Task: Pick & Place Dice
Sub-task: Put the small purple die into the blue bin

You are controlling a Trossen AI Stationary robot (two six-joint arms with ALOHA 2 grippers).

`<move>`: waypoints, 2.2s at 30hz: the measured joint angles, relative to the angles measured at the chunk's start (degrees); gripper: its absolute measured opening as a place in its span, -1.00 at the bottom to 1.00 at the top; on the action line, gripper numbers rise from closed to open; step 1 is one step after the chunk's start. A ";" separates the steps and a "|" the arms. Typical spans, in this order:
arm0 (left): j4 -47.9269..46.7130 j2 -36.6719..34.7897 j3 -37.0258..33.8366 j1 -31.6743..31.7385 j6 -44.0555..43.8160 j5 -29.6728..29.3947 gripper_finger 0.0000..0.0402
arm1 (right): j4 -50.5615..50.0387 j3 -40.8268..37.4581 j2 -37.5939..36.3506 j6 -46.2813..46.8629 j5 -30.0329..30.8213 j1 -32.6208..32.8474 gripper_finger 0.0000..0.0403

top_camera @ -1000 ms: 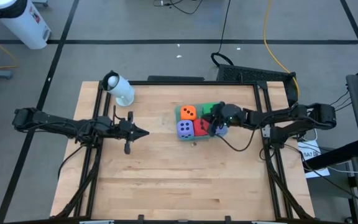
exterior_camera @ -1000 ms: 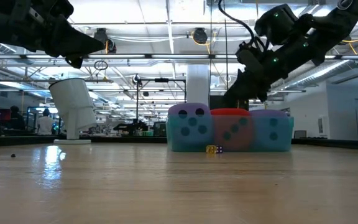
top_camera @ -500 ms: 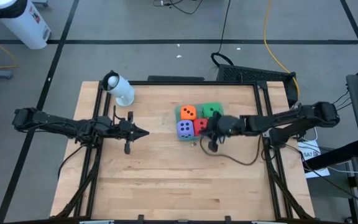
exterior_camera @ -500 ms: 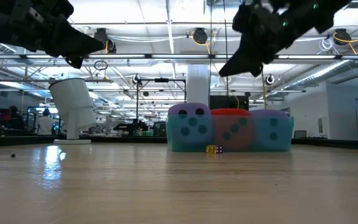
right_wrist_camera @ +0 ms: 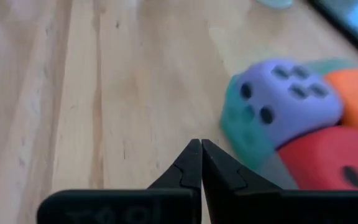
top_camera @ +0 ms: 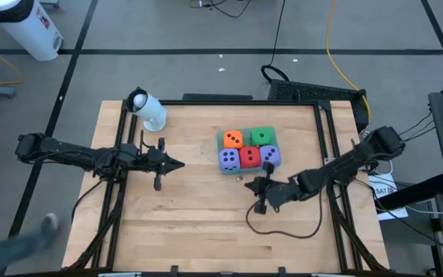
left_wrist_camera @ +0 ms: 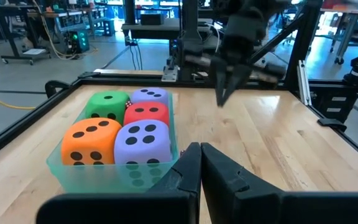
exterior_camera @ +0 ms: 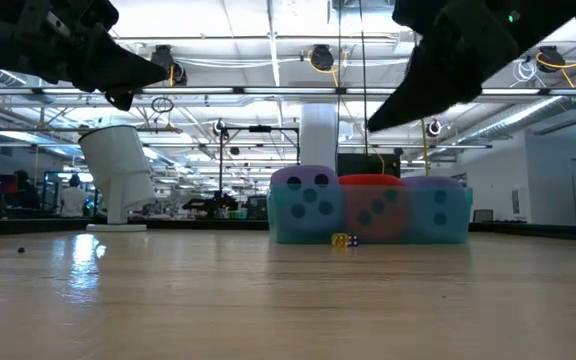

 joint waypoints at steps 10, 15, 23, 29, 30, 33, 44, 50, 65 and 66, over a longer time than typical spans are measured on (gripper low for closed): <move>0.04 0.00 0.02 0.00 -0.03 0.00 -0.89 | 5.24 -0.08 8.79 -2.55 -4.08 -2.26 -1.00; -0.50 0.00 0.00 -0.01 -0.94 0.02 -0.89 | 8.76 -0.07 11.40 -3.02 -0.77 -2.18 -0.94; -0.35 0.00 0.00 0.00 -2.82 0.04 -0.89 | 9.09 -0.04 12.21 5.34 -1.20 -2.16 -0.50; -0.42 0.00 0.00 0.00 -3.80 0.07 -0.89 | 5.56 -0.04 13.71 13.56 -0.81 -1.38 -0.25; -0.49 0.00 0.00 -0.02 -4.27 0.07 -0.89 | 5.35 -0.04 14.57 14.57 -0.66 -1.38 -0.23; -0.71 0.00 0.00 -0.04 -4.57 0.43 -0.89 | 6.55 -0.12 17.50 15.59 0.62 -1.14 -0.21; -0.42 -0.02 0.00 -0.17 -5.90 0.68 -0.89 | 10.36 -0.04 23.19 21.76 7.87 -2.17 -0.22; -0.32 0.00 0.00 -0.44 -6.01 0.63 -0.89 | 10.01 -0.11 23.27 19.76 10.96 -3.73 -0.22; -0.17 0.00 0.00 -0.44 -5.92 0.59 -0.89 | 11.07 -0.04 23.05 6.45 3.68 -6.88 -0.22; -0.17 0.00 0.00 -0.44 -5.92 0.59 -0.89 | 11.07 -0.04 23.05 6.18 3.41 -6.88 -0.22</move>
